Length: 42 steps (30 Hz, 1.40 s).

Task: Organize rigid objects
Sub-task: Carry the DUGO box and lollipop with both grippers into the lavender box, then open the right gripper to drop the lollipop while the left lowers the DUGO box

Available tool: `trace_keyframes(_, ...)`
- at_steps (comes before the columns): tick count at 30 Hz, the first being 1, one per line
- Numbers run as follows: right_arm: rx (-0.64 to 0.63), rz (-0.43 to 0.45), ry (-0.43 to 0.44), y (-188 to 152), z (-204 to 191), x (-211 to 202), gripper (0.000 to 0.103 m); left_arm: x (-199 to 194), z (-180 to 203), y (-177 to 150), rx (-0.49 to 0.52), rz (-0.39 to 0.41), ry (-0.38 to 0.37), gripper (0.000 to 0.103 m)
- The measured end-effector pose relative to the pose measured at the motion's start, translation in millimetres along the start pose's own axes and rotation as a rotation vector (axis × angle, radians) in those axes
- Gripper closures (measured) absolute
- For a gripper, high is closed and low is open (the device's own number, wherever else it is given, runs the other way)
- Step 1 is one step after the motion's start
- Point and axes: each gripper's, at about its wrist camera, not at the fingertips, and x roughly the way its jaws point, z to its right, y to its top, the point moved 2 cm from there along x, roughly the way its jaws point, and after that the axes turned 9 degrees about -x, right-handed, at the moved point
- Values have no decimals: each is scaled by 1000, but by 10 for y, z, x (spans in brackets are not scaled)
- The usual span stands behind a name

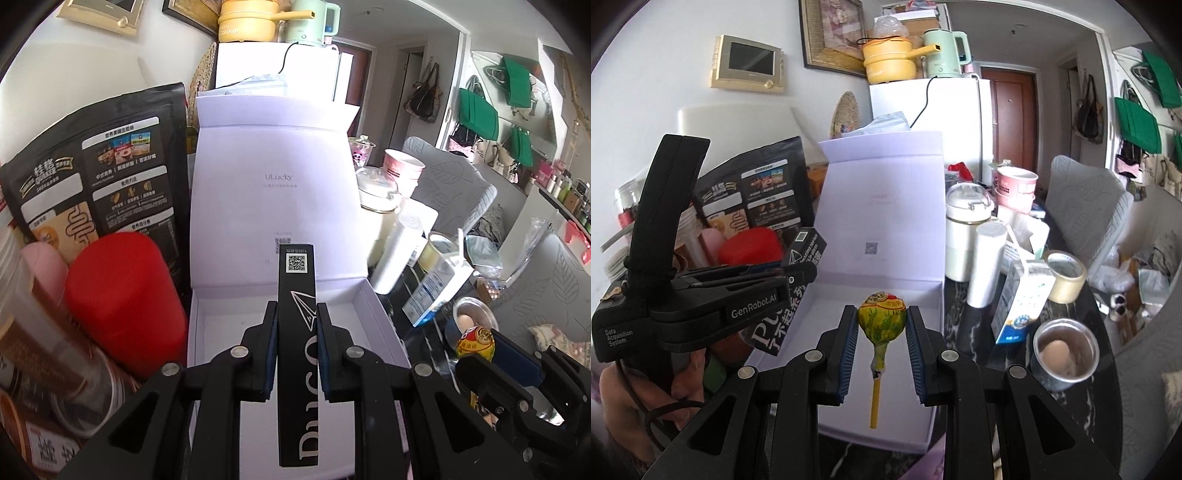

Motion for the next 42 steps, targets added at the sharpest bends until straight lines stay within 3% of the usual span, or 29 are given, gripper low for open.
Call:
trace_keyframes(9,20,-14,-2,153,139,377,77,344,-52,180,23,-4,62,85)
trace_keyframes(22,36,-151,1,54,276,983,77,842,-42,-1,84,-128,100,85)
trace_keyframes(37,55,-275,40,-144,265,1300,77,1315,-120,-293,104,-330,131,85)
trace_keyframes(42,58,-287,53,-167,256,1349,76,1329,-133,-305,98,-328,159,85)
